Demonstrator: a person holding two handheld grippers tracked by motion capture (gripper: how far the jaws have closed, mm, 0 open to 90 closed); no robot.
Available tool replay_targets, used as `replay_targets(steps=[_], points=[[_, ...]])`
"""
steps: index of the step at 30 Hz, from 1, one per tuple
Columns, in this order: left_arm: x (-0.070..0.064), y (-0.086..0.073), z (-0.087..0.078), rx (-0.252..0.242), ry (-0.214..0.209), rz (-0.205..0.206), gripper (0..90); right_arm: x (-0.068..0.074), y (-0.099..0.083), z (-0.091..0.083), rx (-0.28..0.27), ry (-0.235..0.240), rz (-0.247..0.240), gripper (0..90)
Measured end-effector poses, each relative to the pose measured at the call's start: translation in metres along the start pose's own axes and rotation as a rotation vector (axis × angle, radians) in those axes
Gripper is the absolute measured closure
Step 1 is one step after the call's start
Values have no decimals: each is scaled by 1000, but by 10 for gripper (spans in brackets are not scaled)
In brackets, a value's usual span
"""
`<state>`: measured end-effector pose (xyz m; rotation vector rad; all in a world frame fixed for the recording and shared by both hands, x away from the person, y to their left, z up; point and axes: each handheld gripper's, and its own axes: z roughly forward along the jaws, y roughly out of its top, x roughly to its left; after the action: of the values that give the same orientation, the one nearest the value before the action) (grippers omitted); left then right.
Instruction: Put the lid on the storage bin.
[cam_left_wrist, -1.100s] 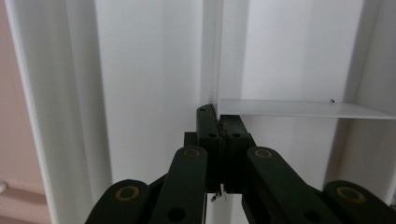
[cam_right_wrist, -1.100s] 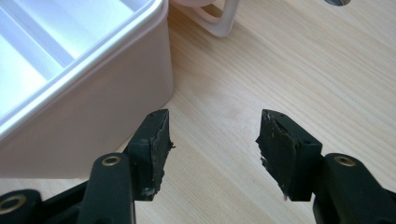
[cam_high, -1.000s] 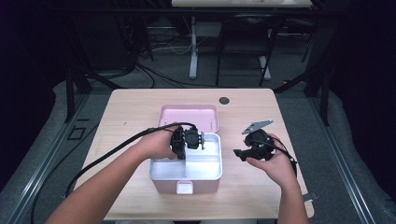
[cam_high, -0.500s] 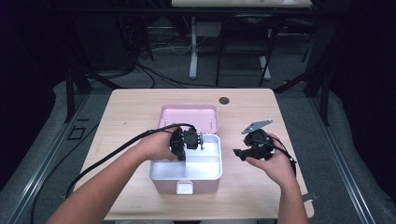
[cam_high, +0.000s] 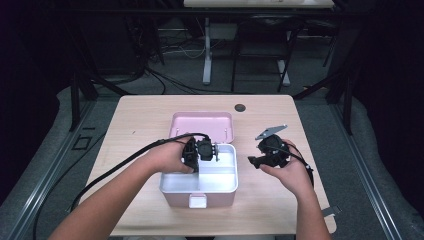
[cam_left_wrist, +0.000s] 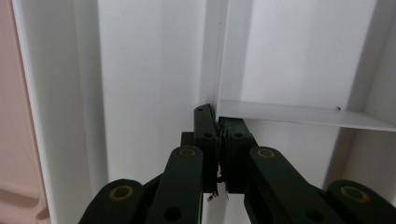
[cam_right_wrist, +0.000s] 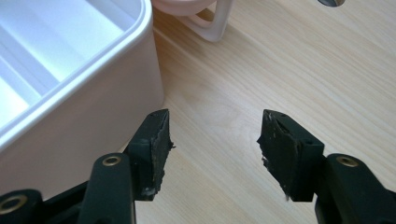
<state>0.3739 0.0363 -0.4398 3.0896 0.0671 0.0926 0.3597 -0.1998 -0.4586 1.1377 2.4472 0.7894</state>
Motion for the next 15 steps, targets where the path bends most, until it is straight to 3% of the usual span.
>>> replay_targets(steps=[5,11,15], points=[[-1,0,0,5,8,5,867,-5,7,1,11,16,15,411],[-2,1,0,4,14,2,866,-10,16,-2,13,-5,38,407],[-3,1,0,7,21,1,864,-12,23,-3,41,-17,53,458]])
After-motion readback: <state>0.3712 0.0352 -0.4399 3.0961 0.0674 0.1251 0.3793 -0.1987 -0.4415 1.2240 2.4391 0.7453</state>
